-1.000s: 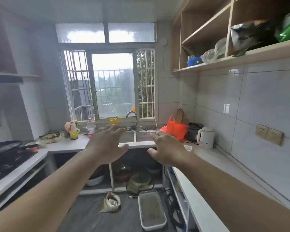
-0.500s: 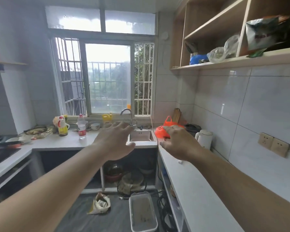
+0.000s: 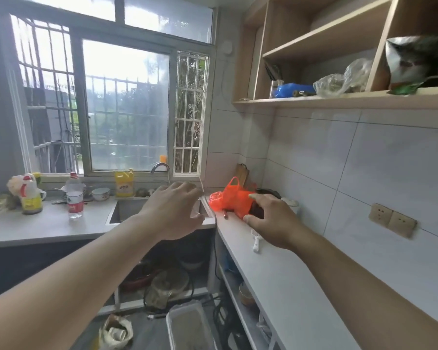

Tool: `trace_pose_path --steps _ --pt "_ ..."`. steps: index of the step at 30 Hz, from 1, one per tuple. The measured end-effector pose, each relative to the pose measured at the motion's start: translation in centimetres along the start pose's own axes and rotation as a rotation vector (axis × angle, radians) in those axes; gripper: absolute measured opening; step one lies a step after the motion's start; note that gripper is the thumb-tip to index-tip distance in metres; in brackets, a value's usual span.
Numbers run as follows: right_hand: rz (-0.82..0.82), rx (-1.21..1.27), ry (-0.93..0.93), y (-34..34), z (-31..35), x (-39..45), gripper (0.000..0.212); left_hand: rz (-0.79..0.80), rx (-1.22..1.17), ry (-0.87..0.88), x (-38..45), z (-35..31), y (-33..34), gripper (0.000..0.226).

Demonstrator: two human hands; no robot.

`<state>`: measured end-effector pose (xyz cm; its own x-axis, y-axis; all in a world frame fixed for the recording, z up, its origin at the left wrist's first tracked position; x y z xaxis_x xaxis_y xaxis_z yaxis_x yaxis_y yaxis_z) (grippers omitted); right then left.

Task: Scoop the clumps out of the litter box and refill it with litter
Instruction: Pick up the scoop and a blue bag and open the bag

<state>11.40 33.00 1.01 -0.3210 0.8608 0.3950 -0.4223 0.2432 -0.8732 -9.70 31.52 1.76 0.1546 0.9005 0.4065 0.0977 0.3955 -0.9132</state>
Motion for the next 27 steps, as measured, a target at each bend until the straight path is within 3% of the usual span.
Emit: trace_pose_path --steps 8,16,21,27 --pt "-0.002 -0.045 0.072 1.6 -4.1 4.9 0.065 -0.060 -0.076 0.132 7.0 -1.2 4.2 0.054" --pt "-0.030 -0.060 0.126 5.0 -13.4 9.1 0.063 -0.007 -0.027 0.224 15.0 -6.4 12.3 0.055" --pt "-0.023 -0.013 0.181 8.0 -18.7 11.6 0.058 0.034 -0.037 0.194 19.6 -7.2 17.3 0.055" --pt "0.075 0.010 0.245 13.6 -23.7 13.6 0.050 0.140 -0.030 0.226 23.4 -8.3 25.0 0.056"
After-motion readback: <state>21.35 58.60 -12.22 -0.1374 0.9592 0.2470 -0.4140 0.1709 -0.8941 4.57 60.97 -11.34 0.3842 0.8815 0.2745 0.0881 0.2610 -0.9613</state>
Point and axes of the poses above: each hand's wrist, its own x-axis towards the middle knuckle, its own y-axis out of the palm, z = x × y, the point moved 8 cm from there along x, towards the middle knuckle, and after that the axes turned 8 degrees about -y, right-handed, at the moved point
